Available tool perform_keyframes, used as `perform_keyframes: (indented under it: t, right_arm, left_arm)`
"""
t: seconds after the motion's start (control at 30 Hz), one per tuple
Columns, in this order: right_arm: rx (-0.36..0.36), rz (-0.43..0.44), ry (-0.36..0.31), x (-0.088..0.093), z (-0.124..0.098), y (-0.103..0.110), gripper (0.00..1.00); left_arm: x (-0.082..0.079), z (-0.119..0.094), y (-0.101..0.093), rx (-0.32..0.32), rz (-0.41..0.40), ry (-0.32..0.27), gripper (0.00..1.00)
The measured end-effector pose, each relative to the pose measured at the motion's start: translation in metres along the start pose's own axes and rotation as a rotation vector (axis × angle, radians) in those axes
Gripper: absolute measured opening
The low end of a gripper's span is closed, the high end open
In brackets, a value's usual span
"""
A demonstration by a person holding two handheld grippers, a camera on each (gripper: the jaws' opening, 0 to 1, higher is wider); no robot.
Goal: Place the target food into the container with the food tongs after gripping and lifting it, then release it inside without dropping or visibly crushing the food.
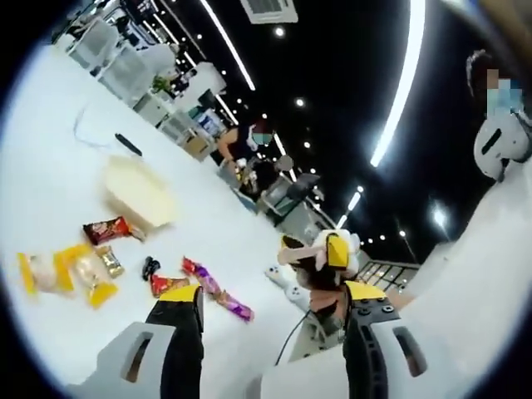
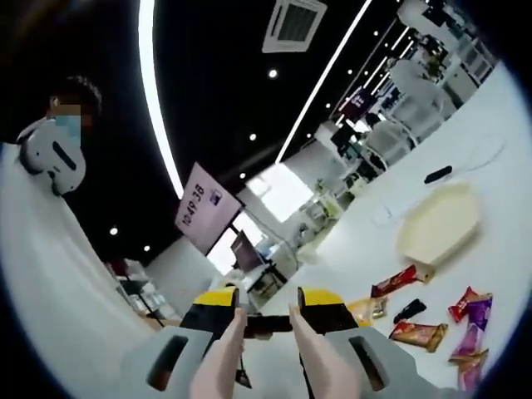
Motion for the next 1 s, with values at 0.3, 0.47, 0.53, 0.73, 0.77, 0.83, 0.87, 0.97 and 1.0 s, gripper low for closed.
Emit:
perform_keyframes:
  t: [0.3,0.47,0.53,0.73,0.77,0.83,0.87,0.97,1.0]
  right_arm:
    - [0.076,-0.087,0.054,0.005,0.000,-0.009,0.27]
    - [0.128,-0.109,0.066,0.011,-0.005,-0.016,0.28]
    - [0.143,-0.114,0.070,0.012,-0.007,-0.019,0.28]
    - [0.218,-0.135,0.095,0.017,-0.016,-0.030,0.27]
    - [0.226,-0.140,0.099,0.017,-0.018,-0.031,0.27]
    - [0.250,-0.155,0.104,0.017,-0.021,-0.034,0.27]
    - [0.279,-0.164,0.101,0.017,-0.025,-0.038,0.27]
    - [0.315,-0.156,0.080,0.016,-0.029,-0.043,0.27]
    - [0.318,-0.160,0.082,0.015,-0.030,-0.044,0.27]
  left_arm:
    - [0.007,0.000,0.015,-0.087,0.019,0.002,0.82]
    - [0.009,-0.005,0.025,-0.156,0.039,0.033,0.87]
    - [0.004,-0.007,0.024,-0.160,0.044,0.022,0.88]
    - [-0.007,-0.012,0.031,-0.211,0.104,0.006,0.90]
    - [-0.006,-0.013,0.032,-0.221,0.113,0.014,0.90]
    - [-0.005,-0.012,0.034,-0.233,0.128,0.028,0.91]
    - [-0.004,-0.011,0.036,-0.236,0.137,0.042,0.91]
    - [0.002,-0.011,0.041,-0.260,0.196,0.112,0.92]
    - [0.003,-0.011,0.042,-0.264,0.205,0.120,0.92]
Point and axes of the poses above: the point that each gripper's makers call its tool centre point, and the gripper's own axes: z roughly forward along the fingers, y roughly to its left, x roughly out of its underside, the point moved 4 cm from there along -z, roughly backward along the fingers, and after that the axes turned 2 degrees about y, right-handed, at the moved point
